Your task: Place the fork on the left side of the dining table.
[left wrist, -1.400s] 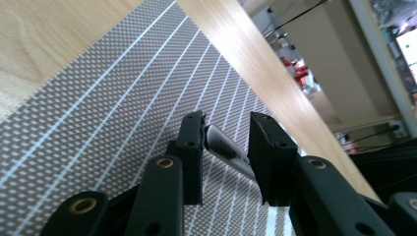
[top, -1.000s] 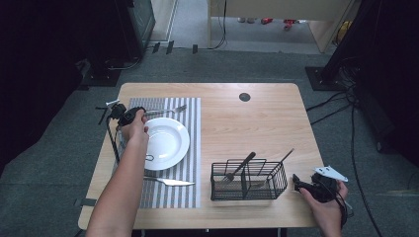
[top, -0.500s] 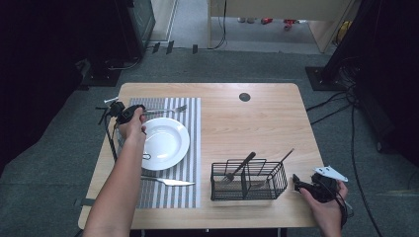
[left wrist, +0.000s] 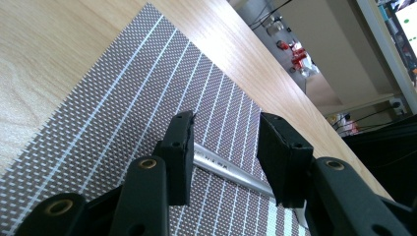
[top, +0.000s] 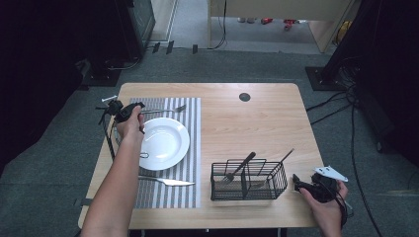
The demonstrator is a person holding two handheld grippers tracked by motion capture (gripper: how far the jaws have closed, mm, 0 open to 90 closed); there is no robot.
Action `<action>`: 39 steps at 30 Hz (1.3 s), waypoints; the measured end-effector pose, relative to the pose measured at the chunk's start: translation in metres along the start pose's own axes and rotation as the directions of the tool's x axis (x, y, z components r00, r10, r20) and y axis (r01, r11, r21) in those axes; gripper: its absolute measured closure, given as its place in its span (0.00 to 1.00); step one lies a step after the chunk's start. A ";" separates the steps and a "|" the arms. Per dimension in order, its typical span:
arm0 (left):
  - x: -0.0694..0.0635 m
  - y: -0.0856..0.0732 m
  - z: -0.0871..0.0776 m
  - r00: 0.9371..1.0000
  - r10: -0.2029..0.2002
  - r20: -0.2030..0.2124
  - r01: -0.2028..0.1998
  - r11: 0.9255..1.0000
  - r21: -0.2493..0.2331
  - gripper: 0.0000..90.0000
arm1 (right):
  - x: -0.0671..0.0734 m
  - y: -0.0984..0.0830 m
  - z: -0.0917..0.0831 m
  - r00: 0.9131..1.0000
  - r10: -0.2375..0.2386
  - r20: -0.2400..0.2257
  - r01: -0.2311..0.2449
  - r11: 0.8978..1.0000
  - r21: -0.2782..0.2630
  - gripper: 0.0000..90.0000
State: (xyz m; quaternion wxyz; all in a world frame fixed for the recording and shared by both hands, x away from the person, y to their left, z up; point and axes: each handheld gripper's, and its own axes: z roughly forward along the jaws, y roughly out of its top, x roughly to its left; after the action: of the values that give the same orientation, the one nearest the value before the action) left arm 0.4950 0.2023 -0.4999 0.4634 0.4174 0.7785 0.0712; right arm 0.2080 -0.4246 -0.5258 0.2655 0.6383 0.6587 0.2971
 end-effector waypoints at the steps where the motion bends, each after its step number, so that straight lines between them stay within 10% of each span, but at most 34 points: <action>1: 0.000 0.000 -0.001 1.000 0.013 -0.003 -0.013 1.000 0.002 0.65 | 0.000 0.000 0.000 1.000 0.000 0.000 0.000 1.000 0.000 0.13; 28: -0.001 -0.003 -0.028 0.983 0.178 0.049 -0.176 0.984 -0.035 0.66 | 0.000 0.000 0.000 1.000 0.000 0.000 0.000 1.000 0.000 0.13; 39: -0.009 -0.007 -0.056 0.937 0.345 0.048 -0.341 0.936 -0.085 0.58 | 0.000 0.000 0.000 1.000 0.000 0.000 0.000 1.000 0.000 0.13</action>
State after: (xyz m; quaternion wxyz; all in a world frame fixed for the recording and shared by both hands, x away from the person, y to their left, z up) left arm 0.4497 0.2069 -0.4658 0.4833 0.5308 0.6757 0.1674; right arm 0.2081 -0.4246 -0.5258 0.2656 0.6384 0.6586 0.2970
